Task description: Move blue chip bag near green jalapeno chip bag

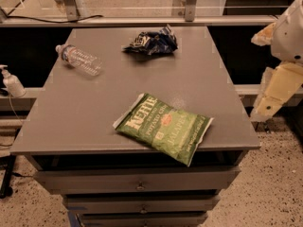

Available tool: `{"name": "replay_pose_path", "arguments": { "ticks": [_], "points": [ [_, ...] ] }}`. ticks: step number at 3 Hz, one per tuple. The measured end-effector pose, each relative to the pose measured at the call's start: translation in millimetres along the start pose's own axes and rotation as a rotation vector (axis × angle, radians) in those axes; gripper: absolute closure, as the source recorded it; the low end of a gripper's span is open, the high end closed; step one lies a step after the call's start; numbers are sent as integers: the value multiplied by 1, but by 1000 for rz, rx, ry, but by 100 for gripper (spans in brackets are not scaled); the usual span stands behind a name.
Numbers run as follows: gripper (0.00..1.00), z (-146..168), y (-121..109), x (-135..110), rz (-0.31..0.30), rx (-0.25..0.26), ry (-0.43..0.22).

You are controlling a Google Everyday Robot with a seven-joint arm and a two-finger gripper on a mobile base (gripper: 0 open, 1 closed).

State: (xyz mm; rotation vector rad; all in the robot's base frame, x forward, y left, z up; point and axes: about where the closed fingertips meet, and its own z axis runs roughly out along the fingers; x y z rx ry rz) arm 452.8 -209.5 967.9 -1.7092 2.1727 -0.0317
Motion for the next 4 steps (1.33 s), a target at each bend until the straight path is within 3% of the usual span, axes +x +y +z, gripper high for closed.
{"name": "replay_pose_path", "arguments": {
  "ticks": [2, 3, 4],
  "points": [
    [0, 55, -79, -39, 45, 30, -242],
    [0, 93, -126, -77, 84, 31, -409],
    [0, 93, -126, -77, 84, 30, -409]
  ]
}}
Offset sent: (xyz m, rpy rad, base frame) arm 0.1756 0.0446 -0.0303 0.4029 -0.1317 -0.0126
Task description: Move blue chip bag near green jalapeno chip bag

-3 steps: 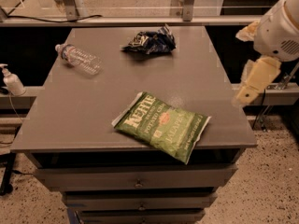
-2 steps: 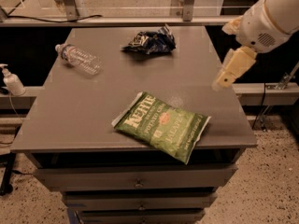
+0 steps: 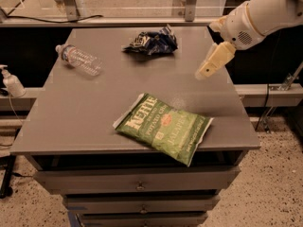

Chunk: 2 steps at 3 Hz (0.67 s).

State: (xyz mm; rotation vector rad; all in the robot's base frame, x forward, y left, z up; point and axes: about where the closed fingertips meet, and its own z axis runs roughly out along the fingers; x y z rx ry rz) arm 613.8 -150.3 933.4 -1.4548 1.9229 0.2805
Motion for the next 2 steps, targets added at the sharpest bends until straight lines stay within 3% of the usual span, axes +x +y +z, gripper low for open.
{"name": "replay_pose_path", "arguments": {
  "ticks": [1, 2],
  "points": [
    [0, 14, -1, 0, 11, 10, -35],
    [0, 41, -19, -12, -1, 40, -132]
  ]
}}
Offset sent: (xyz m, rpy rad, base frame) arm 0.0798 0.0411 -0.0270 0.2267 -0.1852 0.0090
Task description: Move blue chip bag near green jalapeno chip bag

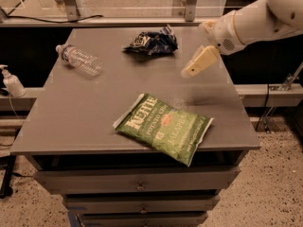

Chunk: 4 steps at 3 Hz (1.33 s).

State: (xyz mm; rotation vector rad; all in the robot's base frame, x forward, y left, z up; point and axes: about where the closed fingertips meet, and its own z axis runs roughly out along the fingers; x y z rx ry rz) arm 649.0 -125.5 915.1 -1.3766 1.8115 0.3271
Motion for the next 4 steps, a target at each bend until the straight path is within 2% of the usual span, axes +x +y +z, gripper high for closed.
{"name": "replay_pose_path", "arguments": {
  "ticks": [1, 2, 3, 4],
  "points": [
    [0, 31, -31, -8, -42, 32, -71],
    [0, 65, -70, -11, -94, 64, -92],
    [0, 97, -102, -10, -95, 89, -94],
    [18, 118, -118, -5, -60, 107, -78]
  ]
}}
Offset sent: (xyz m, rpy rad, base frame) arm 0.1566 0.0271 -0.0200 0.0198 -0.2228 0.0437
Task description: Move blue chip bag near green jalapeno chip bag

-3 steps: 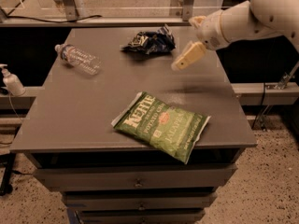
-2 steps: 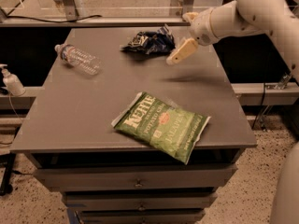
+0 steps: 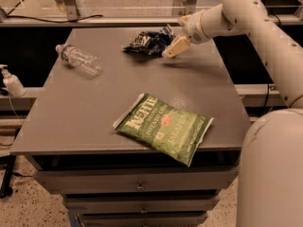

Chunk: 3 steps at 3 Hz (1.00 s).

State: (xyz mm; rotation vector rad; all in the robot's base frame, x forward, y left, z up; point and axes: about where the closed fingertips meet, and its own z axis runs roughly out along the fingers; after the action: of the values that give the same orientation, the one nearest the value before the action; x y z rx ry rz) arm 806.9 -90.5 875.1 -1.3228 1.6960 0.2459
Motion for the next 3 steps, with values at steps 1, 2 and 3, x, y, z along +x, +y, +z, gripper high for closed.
{"name": "replay_pose_path", "arguments": {
  "ticks": [1, 2, 3],
  "points": [
    [43, 13, -5, 6, 41, 11, 16],
    [65, 17, -4, 14, 79, 16, 29],
    [88, 10, -1, 22, 104, 24, 42]
  ]
}}
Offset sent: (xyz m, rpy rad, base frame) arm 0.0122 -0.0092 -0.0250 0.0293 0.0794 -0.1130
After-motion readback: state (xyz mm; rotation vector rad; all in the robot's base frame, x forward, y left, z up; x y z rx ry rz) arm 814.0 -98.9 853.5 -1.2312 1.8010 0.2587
